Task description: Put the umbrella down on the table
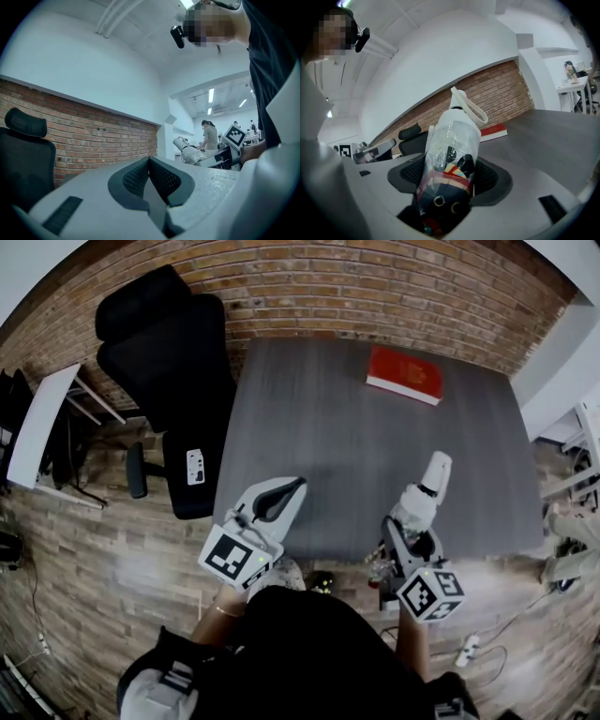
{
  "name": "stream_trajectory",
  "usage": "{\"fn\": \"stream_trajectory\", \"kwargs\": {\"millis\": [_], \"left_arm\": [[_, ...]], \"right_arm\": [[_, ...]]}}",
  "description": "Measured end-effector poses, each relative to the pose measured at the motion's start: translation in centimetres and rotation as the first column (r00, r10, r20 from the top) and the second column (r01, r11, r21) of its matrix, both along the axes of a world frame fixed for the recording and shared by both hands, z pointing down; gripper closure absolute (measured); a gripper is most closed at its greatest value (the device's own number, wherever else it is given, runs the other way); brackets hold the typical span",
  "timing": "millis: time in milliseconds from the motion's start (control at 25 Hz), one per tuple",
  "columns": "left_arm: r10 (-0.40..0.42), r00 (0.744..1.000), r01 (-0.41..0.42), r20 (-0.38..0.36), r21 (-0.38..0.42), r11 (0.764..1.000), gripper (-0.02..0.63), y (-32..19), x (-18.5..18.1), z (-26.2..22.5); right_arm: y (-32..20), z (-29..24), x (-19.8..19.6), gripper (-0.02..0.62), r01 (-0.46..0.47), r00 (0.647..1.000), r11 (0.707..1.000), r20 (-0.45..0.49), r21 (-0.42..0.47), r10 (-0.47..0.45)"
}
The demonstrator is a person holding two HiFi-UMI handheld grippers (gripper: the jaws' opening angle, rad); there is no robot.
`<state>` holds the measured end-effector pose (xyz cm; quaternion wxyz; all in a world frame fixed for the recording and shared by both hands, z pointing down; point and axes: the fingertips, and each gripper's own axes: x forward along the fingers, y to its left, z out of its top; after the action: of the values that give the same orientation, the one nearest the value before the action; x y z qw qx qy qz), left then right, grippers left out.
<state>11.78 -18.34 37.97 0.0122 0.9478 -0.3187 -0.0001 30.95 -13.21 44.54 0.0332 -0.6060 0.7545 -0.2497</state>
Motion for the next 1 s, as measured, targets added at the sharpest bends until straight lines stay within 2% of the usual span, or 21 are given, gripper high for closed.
{"fn": "stream_trajectory", "kwargs": {"millis": [240, 600, 1000], "left_arm": [[-0.057, 0.998, 0.058, 0.028, -0.034, 0.998, 0.609, -2.0, -1.9, 2.0], [-0.024, 1.0, 0.025, 0.018, -0.057, 0.998, 0.609, -6.9, 0.1, 3.0], [-0.028, 0.999, 0.032, 0.037, -0.102, 0.994, 0.609, -10.4, 0.7, 4.9]], "right_arm": [[-3.2, 3.1, -0.6, 0.308, 0.039, 0.999, 0.998, -0.01, -0.056, -0.039], [-7.8, 6.0, 0.4, 0.308, 0.039, 0.996, 0.989, -0.071, -0.141, -0.049], [-11.2, 9.1, 1.2, 0.308, 0.044, 0.992, 0.973, -0.106, -0.225, -0.07]]}}
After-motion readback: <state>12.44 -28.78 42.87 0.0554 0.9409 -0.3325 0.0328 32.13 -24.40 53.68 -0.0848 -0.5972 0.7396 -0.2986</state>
